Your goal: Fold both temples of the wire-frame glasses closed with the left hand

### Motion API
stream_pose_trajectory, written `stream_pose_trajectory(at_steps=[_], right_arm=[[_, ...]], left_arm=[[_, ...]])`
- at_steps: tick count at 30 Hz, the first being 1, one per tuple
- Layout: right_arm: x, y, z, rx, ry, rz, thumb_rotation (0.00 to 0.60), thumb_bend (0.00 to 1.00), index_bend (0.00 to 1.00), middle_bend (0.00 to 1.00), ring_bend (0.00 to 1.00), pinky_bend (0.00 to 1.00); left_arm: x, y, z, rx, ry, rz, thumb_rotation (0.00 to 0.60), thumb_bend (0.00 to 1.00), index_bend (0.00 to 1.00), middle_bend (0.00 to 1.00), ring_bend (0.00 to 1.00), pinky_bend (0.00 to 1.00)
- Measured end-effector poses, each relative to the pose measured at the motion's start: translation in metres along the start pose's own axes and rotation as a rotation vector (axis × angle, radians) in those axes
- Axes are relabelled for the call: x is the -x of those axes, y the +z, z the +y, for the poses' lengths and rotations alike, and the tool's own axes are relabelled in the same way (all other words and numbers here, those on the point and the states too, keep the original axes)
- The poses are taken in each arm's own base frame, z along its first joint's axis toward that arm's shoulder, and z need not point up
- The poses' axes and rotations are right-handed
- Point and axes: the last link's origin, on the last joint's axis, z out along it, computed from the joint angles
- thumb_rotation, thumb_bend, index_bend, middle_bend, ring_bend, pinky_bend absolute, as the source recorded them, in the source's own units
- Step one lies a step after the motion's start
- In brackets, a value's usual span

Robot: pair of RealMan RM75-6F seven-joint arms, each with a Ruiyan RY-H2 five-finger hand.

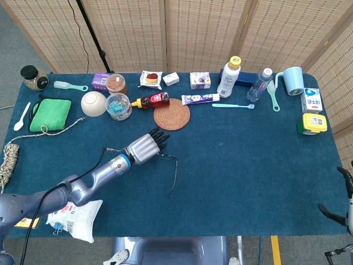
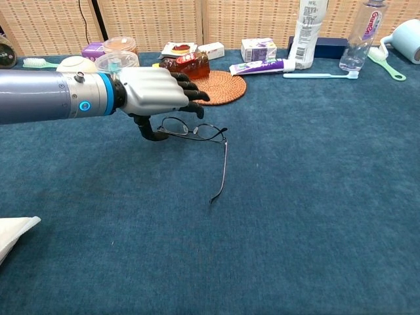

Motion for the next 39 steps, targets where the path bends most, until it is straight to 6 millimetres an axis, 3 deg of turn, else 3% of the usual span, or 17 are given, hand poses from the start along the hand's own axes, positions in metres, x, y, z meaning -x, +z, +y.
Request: stream_pose_trajectory(at_steps=[7,21,29,33,39], right_arm=[[0.000,-0.001,-0.001,-0.008,0.008,0.001,0.600,0.00,0.15,0.00,0.00,0.00],[0.003,-0.002,-0.003,-0.031,0.027,-0.005,0.600,0.00,0.15,0.00,0.00,0.00],[0.003,-0.002,-0.003,-0.040,0.034,-0.008,0.600,0.00,0.15,0.00,0.00,0.00],[0.003,-0.004,-0.002,-0.042,0.039,-0.007,0.600,0.00,0.15,0.00,0.00,0.00],[0.001,-0.006,-0.001,-0.042,0.042,-0.002,0.600,0.00,0.15,0.00,0.00,0.00]], left_arm=[[-0.004,-0.012,0.002,0.008,-0.045,0.006,0.495,0.38,0.06,0.00,0.00,0.00],[-0.026,-0.052,-0.009,-0.017,-0.166,0.055,0.493,0.38,0.06,0.00,0.00,0.00],[-0.015,-0.074,-0.019,-0.067,-0.218,0.003,0.496,0.38,0.13,0.00,0.00,0.00],[-0.003,-0.086,-0.023,-0.094,-0.245,-0.051,0.496,0.38,0.21,0.00,0.00,0.00],[0.007,-0.091,-0.023,-0.106,-0.257,-0.098,0.496,0.38,0.24,0.00,0.00,0.00]])
